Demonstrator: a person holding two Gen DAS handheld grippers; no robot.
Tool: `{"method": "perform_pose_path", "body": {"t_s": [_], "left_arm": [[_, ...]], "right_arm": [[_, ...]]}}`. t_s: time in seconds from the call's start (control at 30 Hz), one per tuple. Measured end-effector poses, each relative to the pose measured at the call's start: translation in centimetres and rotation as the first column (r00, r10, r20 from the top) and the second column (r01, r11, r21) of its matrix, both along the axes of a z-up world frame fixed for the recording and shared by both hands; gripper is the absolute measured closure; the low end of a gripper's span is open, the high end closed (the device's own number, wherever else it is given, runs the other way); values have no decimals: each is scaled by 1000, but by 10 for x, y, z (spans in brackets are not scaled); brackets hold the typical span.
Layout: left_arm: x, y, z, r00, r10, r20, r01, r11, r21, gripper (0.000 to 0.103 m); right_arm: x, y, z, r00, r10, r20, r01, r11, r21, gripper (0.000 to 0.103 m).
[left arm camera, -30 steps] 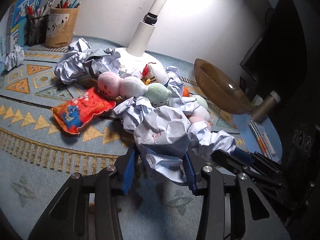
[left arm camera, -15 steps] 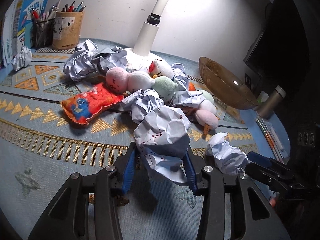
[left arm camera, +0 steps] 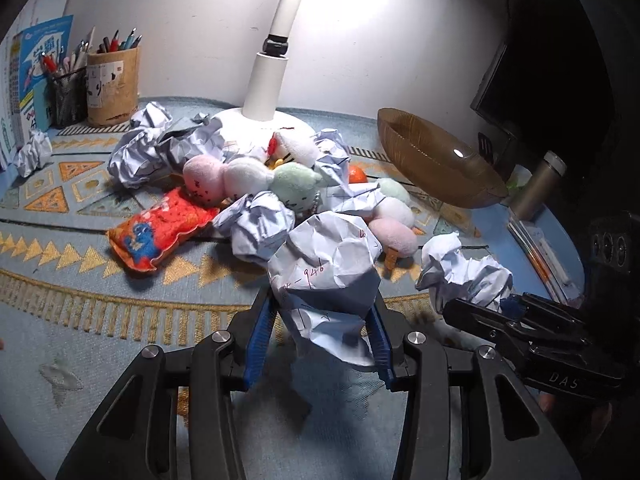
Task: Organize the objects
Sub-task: 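Carry paper balls to the brown bowl and open both grippers, then withdraw both grippers from the bowl toward the table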
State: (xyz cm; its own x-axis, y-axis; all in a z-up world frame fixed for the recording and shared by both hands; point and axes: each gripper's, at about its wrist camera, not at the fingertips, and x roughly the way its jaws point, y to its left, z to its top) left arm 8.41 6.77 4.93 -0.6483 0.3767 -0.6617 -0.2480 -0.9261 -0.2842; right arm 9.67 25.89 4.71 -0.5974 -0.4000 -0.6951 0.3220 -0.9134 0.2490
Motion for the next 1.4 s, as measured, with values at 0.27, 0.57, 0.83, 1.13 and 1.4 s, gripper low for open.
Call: {"method": "perform_pose_path", "body": {"t_s": [0.27,0.57,0.83,1.13,1.4], "left_arm": [[-72,101,85,975,-168,-143,161,985,-58,62],[-157,176,82,965,-229,-130,228,973,-21,40],[-171,133,72,987,-130,-96,137,988,73,6],[-100,34,82,990,-11,-143,13,1000,16,6],[-36,-74,59,963,247,-109,-252,967,-38,6]], "right_arm": [[-47,99,90,912,-334,-238,346,938,10,61],[-121,158,87,874,-462,-151,462,886,-35,58],[-141,173,83,842,-466,-272,493,869,40,16],[-185,116,77,818,-335,-467,484,840,245,4],[-220,84,44,812,-303,-499,537,722,436,4]]}}
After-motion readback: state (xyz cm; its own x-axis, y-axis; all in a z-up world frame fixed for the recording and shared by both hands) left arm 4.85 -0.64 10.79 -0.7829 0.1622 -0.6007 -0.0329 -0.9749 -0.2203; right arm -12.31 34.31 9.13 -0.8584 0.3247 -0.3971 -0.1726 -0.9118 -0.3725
